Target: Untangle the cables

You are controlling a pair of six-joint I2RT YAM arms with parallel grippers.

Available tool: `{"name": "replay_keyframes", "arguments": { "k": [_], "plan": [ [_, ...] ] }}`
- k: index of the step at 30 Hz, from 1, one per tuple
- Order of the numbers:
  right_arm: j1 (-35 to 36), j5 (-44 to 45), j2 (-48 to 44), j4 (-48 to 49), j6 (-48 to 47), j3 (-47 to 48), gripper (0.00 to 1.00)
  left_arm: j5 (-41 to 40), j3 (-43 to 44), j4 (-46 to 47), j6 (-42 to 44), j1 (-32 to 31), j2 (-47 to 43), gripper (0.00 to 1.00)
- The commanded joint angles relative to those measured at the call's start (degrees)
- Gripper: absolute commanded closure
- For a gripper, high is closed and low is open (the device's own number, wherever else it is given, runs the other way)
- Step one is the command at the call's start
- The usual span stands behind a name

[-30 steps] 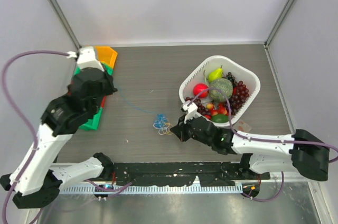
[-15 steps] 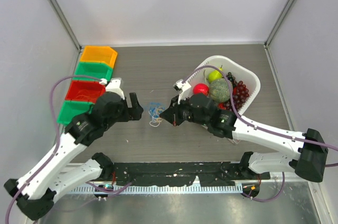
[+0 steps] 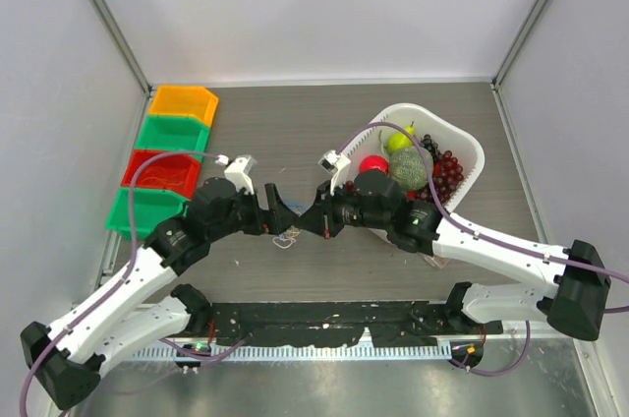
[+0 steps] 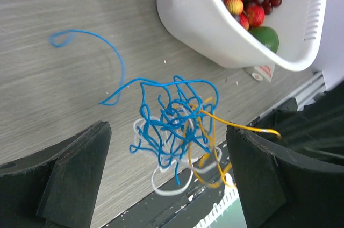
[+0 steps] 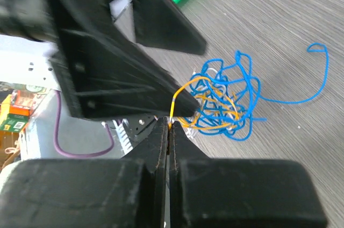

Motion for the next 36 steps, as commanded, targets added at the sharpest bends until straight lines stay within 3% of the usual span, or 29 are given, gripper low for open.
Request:
{"name": "replay_keyframes", "arguments": {
  "k": [1, 4, 9, 14, 18, 25, 34, 36],
  "plan": [
    [-0.1, -4.1, -2.8, 7.6, 2.3, 1.6, 0.99, 7.9, -2.4, 11.0, -1.9, 0.0, 3.5, 0.08],
    [-0.1, -4.4, -3.8, 8.5, 2.7, 2.6, 0.99, 5.5, -3.2, 11.2, -2.0, 0.1, 7.4, 0.08],
    [-0.1, 0.5, -7.0, 4.5, -0.6, 7.9, 0.99, -8.8, -1.8, -0.6, -2.0, 0.8, 14.5, 0.13],
    [-0.1, 2.1, -8.9, -0.9, -4.1, 12.6, 0.99, -12.3, -6.5, -3.4, -4.4, 8.0, 11.4, 0.11],
    [-0.1, 3.8, -10.2, -4.6, -6.4, 16.4, 0.99, -8.5, -9.3, -3.1, -3.8, 14.2, 5.9, 0.05],
    [-0.2, 4.6, -8.1, -3.9, -5.7, 13.4, 0.99, 14.3, -8.7, 7.2, -1.4, 15.6, -4.1, 0.0],
    [-0.1, 4.7, -3.4, -1.0, -3.4, 4.3, 0.99, 5.4, 0.8, -8.0, -0.2, 15.7, -2.6, 0.0],
    [-0.1, 4.4, -3.1, -0.9, -3.1, 4.2, 0.99, 4.5, 0.4, -8.6, -0.2, 15.6, -1.7, 0.05]
  ]
}}
